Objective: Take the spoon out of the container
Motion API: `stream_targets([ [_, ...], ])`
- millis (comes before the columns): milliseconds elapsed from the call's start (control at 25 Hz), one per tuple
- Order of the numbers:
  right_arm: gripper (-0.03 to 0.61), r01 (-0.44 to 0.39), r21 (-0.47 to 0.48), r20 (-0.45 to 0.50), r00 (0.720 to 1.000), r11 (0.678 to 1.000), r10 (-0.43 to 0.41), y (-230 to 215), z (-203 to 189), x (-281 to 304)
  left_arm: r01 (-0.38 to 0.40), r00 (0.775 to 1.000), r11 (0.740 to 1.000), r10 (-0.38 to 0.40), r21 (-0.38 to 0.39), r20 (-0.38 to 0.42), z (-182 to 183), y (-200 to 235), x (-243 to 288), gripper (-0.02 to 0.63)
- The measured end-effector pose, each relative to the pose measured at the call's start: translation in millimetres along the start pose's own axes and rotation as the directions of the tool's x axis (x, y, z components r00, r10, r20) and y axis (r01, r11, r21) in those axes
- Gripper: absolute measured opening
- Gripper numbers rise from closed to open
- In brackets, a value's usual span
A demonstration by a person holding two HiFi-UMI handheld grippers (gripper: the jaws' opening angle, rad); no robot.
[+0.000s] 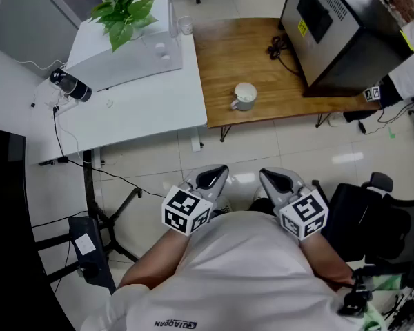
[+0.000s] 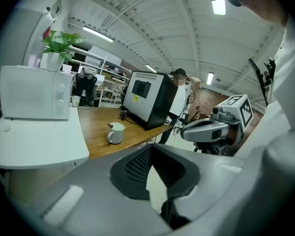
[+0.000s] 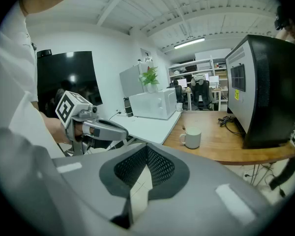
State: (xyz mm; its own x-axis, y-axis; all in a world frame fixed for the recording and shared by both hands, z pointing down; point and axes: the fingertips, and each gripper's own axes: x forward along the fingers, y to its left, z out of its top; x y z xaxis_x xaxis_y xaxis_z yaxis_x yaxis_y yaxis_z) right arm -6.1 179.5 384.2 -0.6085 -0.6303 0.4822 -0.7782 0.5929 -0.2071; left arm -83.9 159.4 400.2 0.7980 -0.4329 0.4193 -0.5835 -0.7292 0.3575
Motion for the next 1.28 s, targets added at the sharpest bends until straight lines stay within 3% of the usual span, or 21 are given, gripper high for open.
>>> stream_targets([
  [400, 0.008, -0.003, -0.028, 0.006, 1.0, 1.0, 0.003, -30, 17, 21, -0.01, 1.0, 1.0, 0.01, -0.006, 0.012, 14, 26, 21, 0.005],
  [880, 0.008, -0.114, -0.081, -0.001, 0.993, 0.99, 0.115, -133, 65, 59, -0.12, 0.991, 0.991, 0.123, -0.051, 0.052, 75, 73, 107, 0.005],
  [1280, 0.008, -0.256, -0.149, -0.049, 0.967, 0.955, 0.251, -207, 89, 86, -0.319, 0.942, 0.94, 0.329, -0.121, 0.069, 116, 136, 148, 0.005],
])
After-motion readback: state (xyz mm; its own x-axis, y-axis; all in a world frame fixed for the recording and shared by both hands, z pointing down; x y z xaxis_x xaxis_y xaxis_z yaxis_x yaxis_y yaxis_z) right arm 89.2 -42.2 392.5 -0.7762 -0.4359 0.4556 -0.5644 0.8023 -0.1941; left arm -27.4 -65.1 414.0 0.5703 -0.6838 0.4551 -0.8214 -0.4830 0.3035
